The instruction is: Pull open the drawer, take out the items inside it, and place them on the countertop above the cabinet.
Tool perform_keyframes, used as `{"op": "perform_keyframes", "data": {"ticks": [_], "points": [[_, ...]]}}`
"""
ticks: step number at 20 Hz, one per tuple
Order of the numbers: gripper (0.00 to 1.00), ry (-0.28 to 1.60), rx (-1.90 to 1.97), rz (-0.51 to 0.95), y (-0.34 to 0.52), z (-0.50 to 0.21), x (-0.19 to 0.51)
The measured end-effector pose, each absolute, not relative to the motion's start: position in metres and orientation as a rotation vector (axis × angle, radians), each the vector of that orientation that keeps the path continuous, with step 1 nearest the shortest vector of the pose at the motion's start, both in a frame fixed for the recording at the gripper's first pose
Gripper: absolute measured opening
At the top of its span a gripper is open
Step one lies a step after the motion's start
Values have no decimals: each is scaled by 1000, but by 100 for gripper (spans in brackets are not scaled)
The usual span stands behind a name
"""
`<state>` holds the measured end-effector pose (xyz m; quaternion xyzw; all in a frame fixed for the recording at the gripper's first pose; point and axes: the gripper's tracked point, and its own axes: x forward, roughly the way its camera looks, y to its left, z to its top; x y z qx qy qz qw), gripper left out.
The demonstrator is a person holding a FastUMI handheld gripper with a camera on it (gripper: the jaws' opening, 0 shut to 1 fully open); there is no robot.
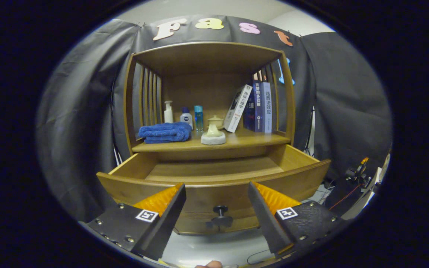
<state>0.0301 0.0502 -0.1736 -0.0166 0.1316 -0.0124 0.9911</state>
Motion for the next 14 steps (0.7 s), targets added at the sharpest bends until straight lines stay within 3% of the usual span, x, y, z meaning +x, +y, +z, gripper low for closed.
{"op": "perform_keyframes", "data": {"ticks": [14], "points": [[100, 308, -56, 18, 55, -214, 50]]}}
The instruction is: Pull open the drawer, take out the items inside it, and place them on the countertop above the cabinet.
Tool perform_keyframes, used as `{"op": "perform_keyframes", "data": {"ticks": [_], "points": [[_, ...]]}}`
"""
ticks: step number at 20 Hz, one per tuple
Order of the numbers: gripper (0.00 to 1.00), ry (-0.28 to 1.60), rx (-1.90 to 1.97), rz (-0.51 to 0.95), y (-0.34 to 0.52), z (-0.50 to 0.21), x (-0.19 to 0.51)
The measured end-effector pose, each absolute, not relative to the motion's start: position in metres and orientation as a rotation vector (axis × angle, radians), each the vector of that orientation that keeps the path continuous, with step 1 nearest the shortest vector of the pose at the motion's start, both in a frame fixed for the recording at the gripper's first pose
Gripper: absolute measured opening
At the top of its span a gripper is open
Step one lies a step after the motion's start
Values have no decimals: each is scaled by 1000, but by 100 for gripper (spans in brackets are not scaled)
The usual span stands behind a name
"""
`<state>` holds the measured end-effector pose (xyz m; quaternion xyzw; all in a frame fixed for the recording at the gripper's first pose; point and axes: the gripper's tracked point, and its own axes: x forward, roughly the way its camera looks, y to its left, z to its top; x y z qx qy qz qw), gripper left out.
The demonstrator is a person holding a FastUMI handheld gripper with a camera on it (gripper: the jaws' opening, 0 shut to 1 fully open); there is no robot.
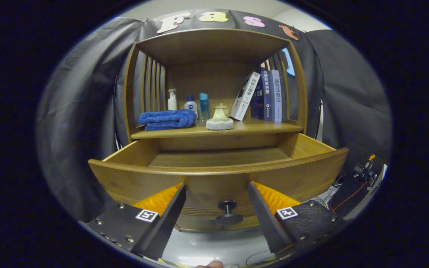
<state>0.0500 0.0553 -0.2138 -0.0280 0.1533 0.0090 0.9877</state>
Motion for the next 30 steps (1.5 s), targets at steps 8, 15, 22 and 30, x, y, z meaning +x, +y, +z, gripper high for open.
{"op": "perform_keyframes", "data": {"ticks": [8, 15, 22, 30], "points": [[100, 296, -40, 28, 51, -219, 54], [100, 290, -35, 45, 51, -215, 68], [100, 293, -32, 39, 55, -217, 100], [100, 303, -27, 45, 58, -221, 146]]}}
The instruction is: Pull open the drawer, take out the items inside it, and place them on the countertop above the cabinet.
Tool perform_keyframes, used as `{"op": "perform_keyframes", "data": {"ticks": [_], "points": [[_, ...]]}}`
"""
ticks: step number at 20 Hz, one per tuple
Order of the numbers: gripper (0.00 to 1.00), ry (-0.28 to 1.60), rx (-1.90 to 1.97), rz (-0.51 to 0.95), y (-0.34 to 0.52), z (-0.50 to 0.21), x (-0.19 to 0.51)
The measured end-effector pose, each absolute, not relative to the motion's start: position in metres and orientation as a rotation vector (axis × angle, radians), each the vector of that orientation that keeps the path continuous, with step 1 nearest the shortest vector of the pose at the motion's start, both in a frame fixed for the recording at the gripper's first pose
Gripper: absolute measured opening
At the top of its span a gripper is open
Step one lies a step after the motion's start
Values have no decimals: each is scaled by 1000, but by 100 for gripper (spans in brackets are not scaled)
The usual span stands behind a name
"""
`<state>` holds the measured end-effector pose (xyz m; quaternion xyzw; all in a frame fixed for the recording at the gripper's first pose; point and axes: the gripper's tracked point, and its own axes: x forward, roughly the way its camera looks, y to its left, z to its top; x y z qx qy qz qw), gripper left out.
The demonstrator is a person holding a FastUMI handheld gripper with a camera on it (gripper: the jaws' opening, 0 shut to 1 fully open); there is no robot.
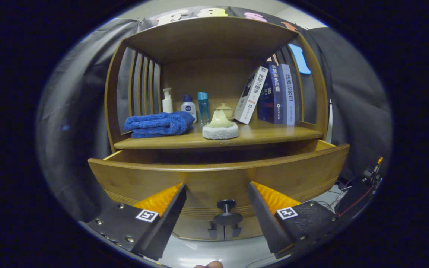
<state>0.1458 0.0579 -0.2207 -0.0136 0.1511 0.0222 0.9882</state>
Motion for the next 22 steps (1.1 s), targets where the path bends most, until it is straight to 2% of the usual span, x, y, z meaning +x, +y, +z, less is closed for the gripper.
{"op": "perform_keyframes", "data": {"ticks": [22], "points": [[100, 324, -5, 52, 62, -229, 213]]}}
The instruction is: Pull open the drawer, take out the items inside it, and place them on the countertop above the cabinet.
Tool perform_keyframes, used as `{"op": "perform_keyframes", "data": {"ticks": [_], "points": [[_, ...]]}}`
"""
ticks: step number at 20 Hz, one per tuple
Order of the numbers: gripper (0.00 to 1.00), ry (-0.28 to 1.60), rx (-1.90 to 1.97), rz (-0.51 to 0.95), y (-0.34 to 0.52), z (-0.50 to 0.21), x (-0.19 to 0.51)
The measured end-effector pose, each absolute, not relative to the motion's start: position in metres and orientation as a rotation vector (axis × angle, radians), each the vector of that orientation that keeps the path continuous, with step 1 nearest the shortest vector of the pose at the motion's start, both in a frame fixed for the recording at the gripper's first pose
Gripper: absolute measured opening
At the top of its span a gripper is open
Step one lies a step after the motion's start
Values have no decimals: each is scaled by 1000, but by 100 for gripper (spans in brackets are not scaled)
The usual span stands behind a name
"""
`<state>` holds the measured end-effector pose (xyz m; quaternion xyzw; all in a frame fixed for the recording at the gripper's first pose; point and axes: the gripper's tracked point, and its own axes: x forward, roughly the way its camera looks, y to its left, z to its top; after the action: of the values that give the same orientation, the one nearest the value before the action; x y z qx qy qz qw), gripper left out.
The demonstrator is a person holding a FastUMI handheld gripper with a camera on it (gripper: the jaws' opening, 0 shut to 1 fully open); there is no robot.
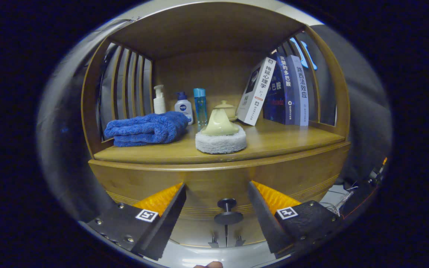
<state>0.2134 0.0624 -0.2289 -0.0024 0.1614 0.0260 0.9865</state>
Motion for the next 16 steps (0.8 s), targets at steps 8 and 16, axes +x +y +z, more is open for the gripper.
{"op": "perform_keyframes", "data": {"ticks": [8, 16], "points": [[99, 317, 10, 46, 62, -228, 216], [100, 308, 14, 65, 77, -208, 208]]}}
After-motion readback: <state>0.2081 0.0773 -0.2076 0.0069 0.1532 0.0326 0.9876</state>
